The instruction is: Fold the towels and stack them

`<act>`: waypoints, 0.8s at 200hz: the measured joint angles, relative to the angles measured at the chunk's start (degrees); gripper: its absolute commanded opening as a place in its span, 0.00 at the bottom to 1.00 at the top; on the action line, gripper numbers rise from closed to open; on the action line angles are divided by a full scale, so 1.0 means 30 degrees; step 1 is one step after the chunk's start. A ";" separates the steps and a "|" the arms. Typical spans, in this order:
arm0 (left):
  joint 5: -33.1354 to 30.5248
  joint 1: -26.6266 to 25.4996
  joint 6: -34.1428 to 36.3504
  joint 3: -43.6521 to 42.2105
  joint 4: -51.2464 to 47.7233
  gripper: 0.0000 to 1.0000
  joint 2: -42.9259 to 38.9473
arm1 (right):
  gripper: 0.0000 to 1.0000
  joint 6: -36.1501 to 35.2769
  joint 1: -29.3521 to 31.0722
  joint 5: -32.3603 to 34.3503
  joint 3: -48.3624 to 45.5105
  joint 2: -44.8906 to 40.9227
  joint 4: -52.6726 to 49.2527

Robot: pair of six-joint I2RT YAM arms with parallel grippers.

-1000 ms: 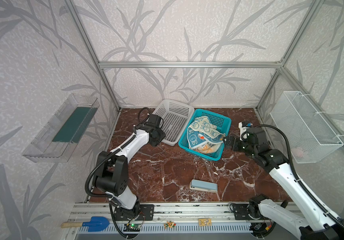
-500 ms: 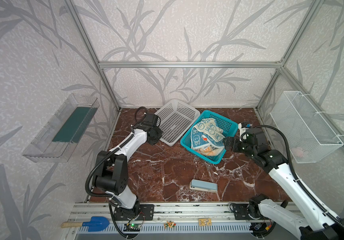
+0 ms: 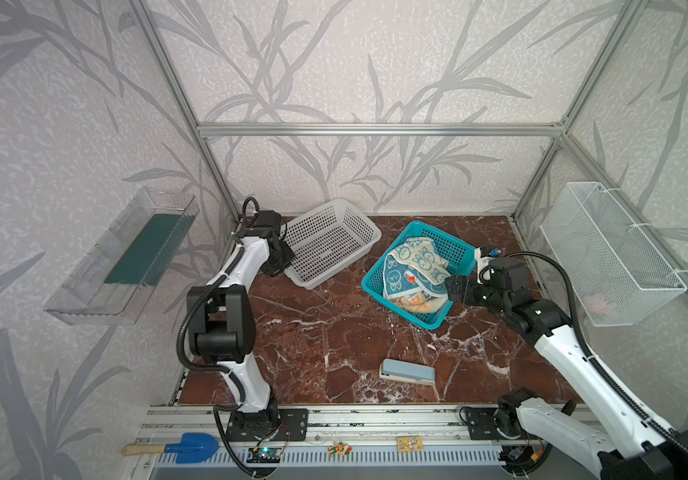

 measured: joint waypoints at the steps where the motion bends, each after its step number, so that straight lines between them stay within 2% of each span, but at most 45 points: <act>1: -0.0087 0.0000 0.0131 0.0175 -0.0073 0.00 0.0124 | 0.99 0.0007 0.0000 -0.0007 0.0000 0.0015 0.0007; 15: -0.0882 0.0000 0.1515 0.1632 -0.0750 0.00 0.1122 | 0.99 0.0000 0.0000 -0.0029 0.0000 0.0328 0.0095; 29: -0.1712 -0.0007 0.2543 0.2907 -0.1515 0.07 0.1902 | 0.99 -0.0029 0.0000 -0.0073 0.0087 0.0772 0.0036; 33: -0.1931 -0.0007 0.2790 0.3257 -0.1749 0.12 0.2069 | 0.99 -0.0036 0.0000 -0.0102 0.0153 0.0918 0.0015; 47: -0.2433 -0.0073 0.3526 0.4146 -0.2470 0.41 0.2382 | 0.99 -0.0095 0.0000 -0.0211 0.0539 0.1508 -0.0066; 57: -0.2878 -0.0087 0.3978 0.4495 -0.2907 0.55 0.2412 | 0.99 -0.0153 0.0000 -0.0291 0.0925 0.1909 -0.0117; 66: -0.3031 -0.0102 0.4175 0.4641 -0.3235 0.78 0.2375 | 0.99 -0.0219 0.0000 -0.0379 0.1392 0.2280 -0.0168; 82: -0.3213 -0.0146 0.4554 0.4656 -0.3665 0.98 0.2266 | 0.99 -0.0423 0.0000 -0.0532 0.2273 0.2892 -0.0321; 132: -0.2776 -0.0889 0.4503 0.4503 -0.4291 0.99 0.1035 | 0.99 -0.1086 0.0000 -0.0816 0.4532 0.4401 -0.0648; 160: -0.2696 -0.3577 0.5544 0.3330 -0.3366 0.99 -0.1610 | 0.99 -0.1428 0.0000 -0.0911 0.5049 0.4619 -0.0947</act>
